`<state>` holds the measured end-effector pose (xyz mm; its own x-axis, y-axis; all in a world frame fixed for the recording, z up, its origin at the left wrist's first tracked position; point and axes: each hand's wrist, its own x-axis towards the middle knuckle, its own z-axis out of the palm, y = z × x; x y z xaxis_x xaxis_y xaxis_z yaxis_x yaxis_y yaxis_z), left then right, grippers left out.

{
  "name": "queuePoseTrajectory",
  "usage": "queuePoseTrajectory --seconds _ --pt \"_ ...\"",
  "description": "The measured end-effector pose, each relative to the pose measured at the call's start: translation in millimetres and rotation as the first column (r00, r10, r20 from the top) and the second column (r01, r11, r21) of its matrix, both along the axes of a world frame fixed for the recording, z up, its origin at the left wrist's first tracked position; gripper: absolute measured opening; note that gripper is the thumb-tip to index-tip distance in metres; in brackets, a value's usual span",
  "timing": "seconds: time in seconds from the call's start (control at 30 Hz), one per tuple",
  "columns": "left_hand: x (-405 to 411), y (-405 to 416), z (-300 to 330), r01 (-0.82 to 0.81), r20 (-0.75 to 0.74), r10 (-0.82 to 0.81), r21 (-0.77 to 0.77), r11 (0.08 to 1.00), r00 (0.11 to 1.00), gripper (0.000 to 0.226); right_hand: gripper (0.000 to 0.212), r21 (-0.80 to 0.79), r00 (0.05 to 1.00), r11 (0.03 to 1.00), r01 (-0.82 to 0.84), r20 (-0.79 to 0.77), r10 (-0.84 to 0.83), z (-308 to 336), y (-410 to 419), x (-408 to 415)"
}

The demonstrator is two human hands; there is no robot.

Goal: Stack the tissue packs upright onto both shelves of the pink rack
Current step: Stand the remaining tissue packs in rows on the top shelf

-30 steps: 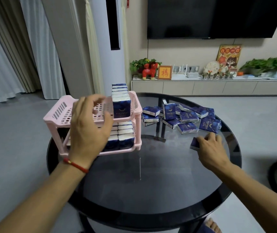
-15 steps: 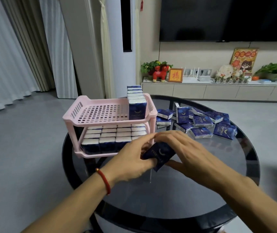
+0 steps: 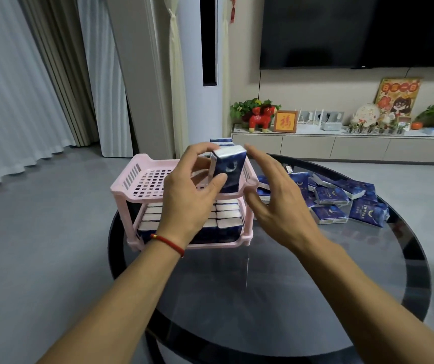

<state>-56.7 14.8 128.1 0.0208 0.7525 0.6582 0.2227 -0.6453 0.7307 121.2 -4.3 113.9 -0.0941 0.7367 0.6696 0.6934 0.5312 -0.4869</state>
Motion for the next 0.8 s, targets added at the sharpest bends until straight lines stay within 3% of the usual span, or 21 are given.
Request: queuePoseTrajectory --seconds 0.13,0.47,0.53,0.8 --pt "-1 10 -5 -0.086 -0.068 0.088 0.035 0.996 0.994 0.046 0.09 -0.006 0.999 1.0 -0.007 0.039 0.007 -3 9 -6" --pt "0 26 -23 -0.229 -0.293 0.265 0.154 0.961 0.918 0.055 0.067 -0.027 0.986 0.996 0.083 0.15 -0.078 -17 22 -13" --pt "1 24 -22 -0.228 -0.302 0.27 0.168 0.959 0.914 0.058 0.064 -0.009 0.985 0.996 0.084 0.151 -0.081 -16 23 -15" --pt "0 28 -21 -0.224 -0.221 0.255 0.156 0.962 0.941 0.033 0.064 0.025 0.977 0.991 0.128 0.169 -0.13 -14 27 -22"
